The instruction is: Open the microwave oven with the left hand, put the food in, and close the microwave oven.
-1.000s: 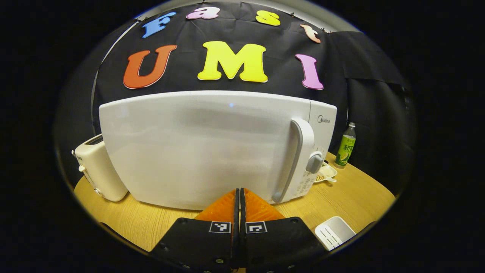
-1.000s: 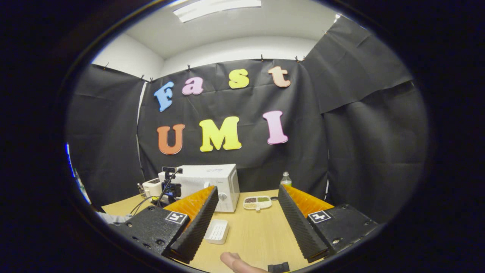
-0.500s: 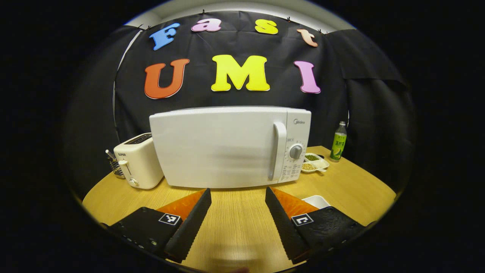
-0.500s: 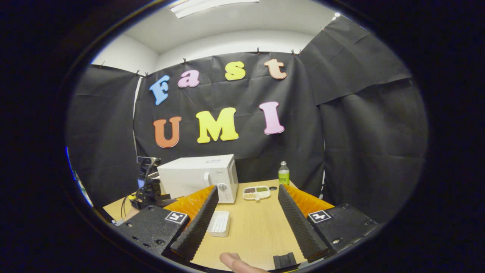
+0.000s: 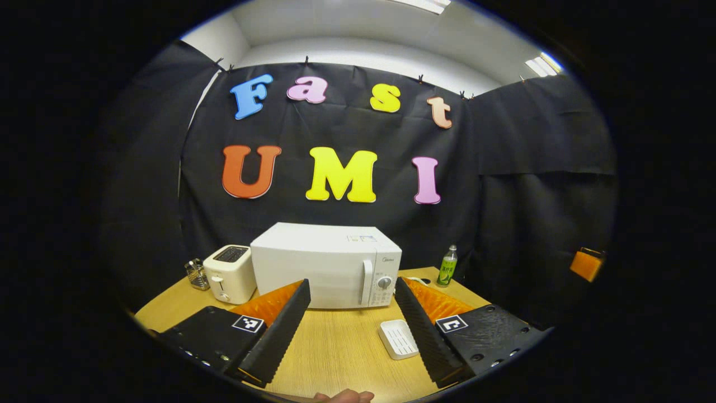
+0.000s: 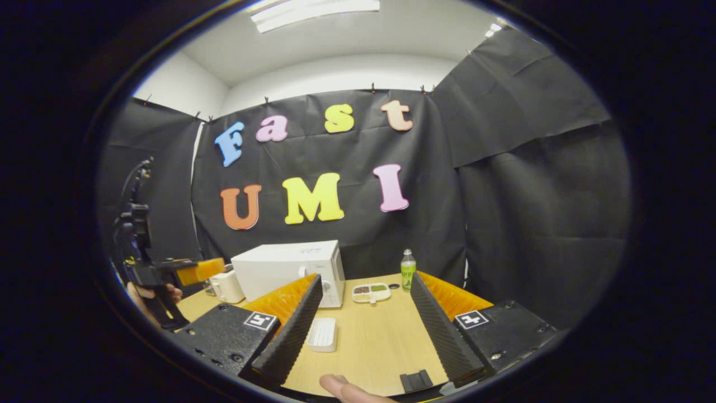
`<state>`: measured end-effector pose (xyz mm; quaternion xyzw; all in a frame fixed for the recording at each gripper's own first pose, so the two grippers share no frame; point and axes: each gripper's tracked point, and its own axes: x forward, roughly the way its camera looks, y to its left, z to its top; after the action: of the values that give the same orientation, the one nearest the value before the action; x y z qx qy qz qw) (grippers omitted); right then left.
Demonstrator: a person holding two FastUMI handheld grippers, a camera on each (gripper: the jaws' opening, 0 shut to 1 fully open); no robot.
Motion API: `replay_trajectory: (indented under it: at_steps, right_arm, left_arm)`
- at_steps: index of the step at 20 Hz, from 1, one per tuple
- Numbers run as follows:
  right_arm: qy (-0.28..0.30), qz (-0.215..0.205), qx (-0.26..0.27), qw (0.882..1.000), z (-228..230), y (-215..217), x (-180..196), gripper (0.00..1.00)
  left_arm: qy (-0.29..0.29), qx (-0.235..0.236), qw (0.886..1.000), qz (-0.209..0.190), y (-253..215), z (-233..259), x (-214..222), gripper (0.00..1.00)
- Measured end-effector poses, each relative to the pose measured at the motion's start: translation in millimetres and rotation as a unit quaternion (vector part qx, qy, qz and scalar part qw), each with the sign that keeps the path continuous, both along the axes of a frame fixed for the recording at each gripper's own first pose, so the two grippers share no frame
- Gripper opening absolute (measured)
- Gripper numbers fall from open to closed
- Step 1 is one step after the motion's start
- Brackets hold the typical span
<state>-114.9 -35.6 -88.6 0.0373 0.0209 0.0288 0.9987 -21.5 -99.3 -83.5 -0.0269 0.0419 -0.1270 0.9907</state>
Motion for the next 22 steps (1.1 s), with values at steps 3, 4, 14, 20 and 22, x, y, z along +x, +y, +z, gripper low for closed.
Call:
replay_trajectory:
  at_steps: [3,4,14,20,22]
  right_arm:
    - [-0.020,-0.007,0.007,1.000,21,-6,-8,0.92]
    - [-0.022,-0.009,0.007,1.000,23,-8,-12,0.91]
    - [-0.043,0.010,0.005,0.999,38,1,-36,1.00]
    - [-0.039,0.014,0.001,0.999,32,6,-36,1.00]
    - [-0.037,0.009,-0.001,0.999,29,3,-33,0.91]
  left_arm:
    - [-0.035,0.005,0.999,0.020,17,39,-39,0.95]
    - [-0.039,0.001,0.999,0.025,21,45,-51,0.95]
    - [-0.058,-0.001,0.998,0.028,17,48,-113,0.95]
    - [-0.054,-0.030,0.998,0.017,13,41,-107,0.95]
    - [-0.055,-0.020,0.998,0.026,18,39,-104,0.95]
